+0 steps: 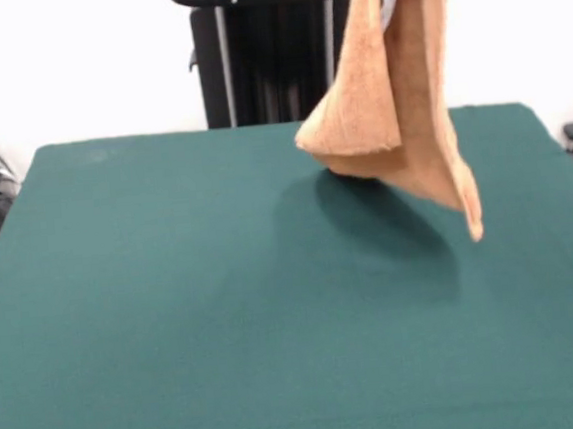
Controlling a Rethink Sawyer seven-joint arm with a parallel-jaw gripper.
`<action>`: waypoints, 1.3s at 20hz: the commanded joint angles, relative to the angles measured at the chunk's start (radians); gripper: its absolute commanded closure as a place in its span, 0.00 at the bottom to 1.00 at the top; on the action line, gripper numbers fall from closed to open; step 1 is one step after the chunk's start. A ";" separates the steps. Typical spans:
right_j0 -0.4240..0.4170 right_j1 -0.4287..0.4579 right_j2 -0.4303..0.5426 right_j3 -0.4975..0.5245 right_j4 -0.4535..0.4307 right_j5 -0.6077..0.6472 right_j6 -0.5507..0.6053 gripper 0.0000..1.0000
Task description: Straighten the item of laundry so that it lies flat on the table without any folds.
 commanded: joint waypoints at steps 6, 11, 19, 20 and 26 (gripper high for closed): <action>0.038 0.219 -0.013 0.115 0.000 -0.177 0.197 1.00; 0.059 0.232 -0.040 0.115 -0.004 -0.199 0.190 0.00; 0.062 0.240 -0.040 0.122 0.030 -0.207 0.191 0.00; 0.067 0.240 -0.042 0.119 0.028 -0.205 0.195 0.00; 0.086 0.247 -0.053 0.108 0.031 -0.200 0.210 0.00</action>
